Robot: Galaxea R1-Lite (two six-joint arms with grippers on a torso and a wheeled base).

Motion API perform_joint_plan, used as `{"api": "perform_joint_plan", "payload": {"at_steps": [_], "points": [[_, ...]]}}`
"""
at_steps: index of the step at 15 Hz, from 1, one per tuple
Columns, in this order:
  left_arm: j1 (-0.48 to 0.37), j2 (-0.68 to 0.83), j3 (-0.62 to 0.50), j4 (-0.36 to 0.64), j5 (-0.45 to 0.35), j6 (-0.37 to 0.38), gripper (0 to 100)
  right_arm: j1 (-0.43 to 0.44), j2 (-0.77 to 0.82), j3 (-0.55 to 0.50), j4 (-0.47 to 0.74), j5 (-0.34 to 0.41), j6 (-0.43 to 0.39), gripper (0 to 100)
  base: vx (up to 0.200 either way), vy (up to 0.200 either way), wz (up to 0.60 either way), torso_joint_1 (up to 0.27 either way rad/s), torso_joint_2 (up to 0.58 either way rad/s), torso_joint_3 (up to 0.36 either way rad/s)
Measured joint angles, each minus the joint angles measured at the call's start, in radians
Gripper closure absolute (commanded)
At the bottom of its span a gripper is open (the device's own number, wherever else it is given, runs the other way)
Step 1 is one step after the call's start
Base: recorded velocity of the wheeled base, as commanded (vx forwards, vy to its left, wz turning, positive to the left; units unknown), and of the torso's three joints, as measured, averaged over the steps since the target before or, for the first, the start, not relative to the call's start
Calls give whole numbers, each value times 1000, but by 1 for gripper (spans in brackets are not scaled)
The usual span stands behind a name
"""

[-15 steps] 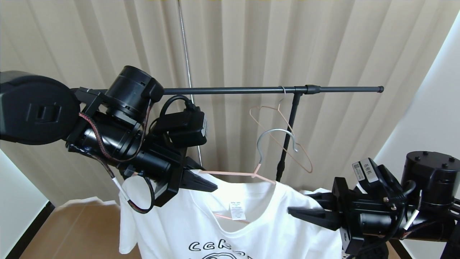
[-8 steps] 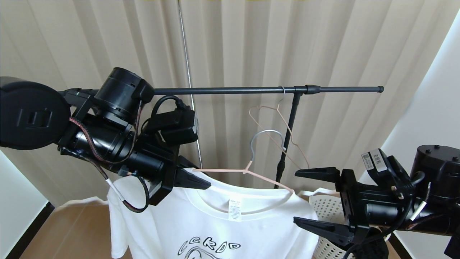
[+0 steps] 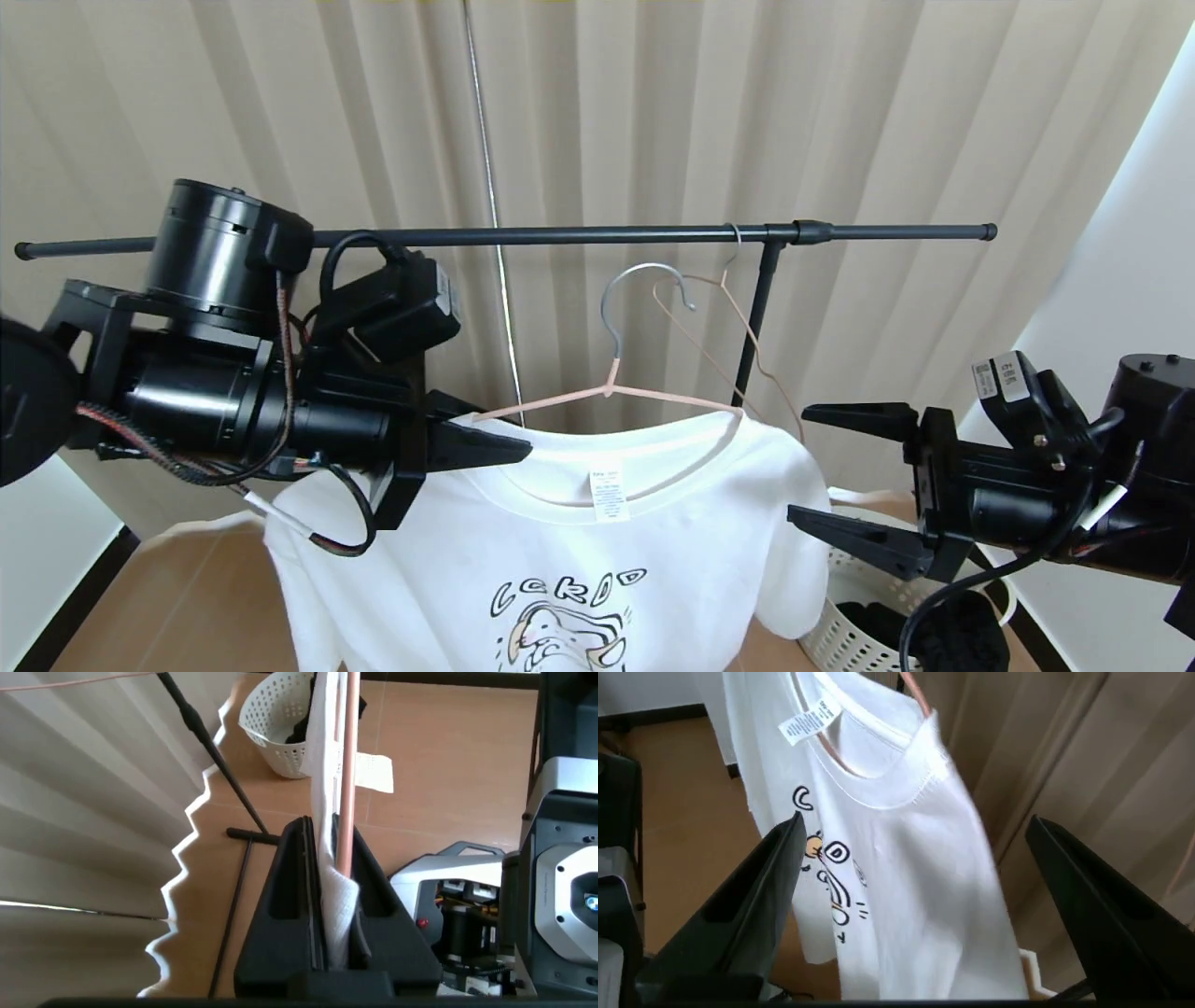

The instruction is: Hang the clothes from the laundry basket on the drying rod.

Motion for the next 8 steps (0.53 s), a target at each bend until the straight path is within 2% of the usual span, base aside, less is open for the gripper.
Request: {"api": "perform_joint_plan", "payload": {"at_steps": [5,8], "points": [[46,-143,106,-49,7,-14,100,-43,30,-10,1,-3,-33,0,0,0,0,0,0,0],[66,-203,166,-128,7,-68,100,-44,96,-10,0,-2,-69,0,0,0,0,0,0,0]]}}
